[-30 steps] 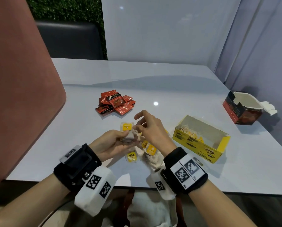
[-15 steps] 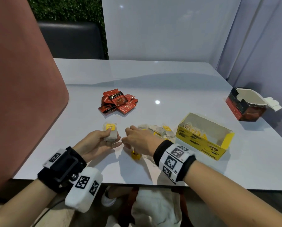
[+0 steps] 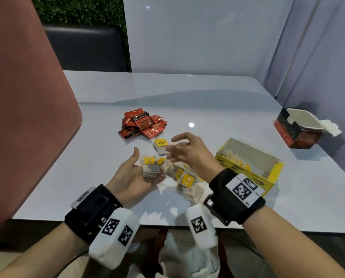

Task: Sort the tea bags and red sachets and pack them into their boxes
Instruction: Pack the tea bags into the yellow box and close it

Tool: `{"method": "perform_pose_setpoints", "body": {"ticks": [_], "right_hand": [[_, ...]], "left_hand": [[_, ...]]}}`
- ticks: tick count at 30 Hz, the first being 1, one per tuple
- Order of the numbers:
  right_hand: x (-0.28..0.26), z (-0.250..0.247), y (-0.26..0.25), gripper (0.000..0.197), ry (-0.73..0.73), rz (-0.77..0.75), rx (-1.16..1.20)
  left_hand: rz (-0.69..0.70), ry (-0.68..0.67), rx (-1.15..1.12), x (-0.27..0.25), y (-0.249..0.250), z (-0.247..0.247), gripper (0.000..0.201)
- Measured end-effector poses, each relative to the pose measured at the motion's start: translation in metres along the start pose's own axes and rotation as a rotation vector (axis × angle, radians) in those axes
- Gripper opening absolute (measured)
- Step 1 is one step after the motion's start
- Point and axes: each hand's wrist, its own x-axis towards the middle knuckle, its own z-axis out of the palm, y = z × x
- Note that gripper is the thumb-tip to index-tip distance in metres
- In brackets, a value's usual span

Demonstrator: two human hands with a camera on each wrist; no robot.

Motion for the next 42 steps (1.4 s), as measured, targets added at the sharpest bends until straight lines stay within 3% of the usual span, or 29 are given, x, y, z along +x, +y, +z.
{"method": "perform_pose_setpoints", "body": {"ticks": [4, 9, 12, 22, 26, 29, 30, 33, 35, 39, 42], "right_hand": [[-0.007, 0.014, 0.017, 0.032, -0.035, 0.119, 0.024], [-0.005, 0.017, 0.022, 0.033, 0.015, 0.101, -0.163], [-0.002, 0.016, 0.022, 0.034, 0.008, 0.076, -0.248], [-0.002, 0.009, 0.011, 0.038, -0.121, 0.013, -0.509], [-0.005, 0.006, 0.001, 0.049, -0.148, -0.058, -0.800], [-0.006, -0.006, -0.012, 0.064, -0.263, -0.017, -0.870], [-0.008, -0.010, -0.018, 0.069, -0.315, 0.003, -0.859], [-0.015, -0.018, -0.029, 0.074, -0.435, -0.021, -0.869], [-0.020, -0.026, -0.031, 0.071, -0.444, -0.090, -0.905], [-0.031, -0.052, -0.048, 0.049, -0.399, -0.056, -0.702], [-0.038, -0.077, -0.063, 0.031, -0.293, -0.170, -0.690]], "left_hand": [[-0.022, -0.114, -0.078, 0.000, -0.007, 0.011, 0.071], [0.057, -0.050, 0.098, -0.002, -0.011, 0.013, 0.041], [0.072, -0.048, 0.108, -0.002, -0.010, 0.015, 0.034], [0.029, -0.034, 0.186, -0.007, -0.004, 0.016, 0.023], [0.034, -0.066, 0.273, -0.007, -0.006, 0.018, 0.025], [0.071, -0.105, 0.469, -0.010, -0.003, 0.019, 0.024], [0.089, -0.125, 0.553, -0.010, -0.002, 0.020, 0.030], [0.089, -0.160, 0.773, -0.010, 0.001, 0.028, 0.085], [0.084, -0.179, 0.975, -0.012, 0.003, 0.040, 0.104], [0.161, -0.191, 1.222, -0.002, 0.009, 0.067, 0.100], [0.245, -0.230, 1.376, 0.014, 0.008, 0.095, 0.098]]}}
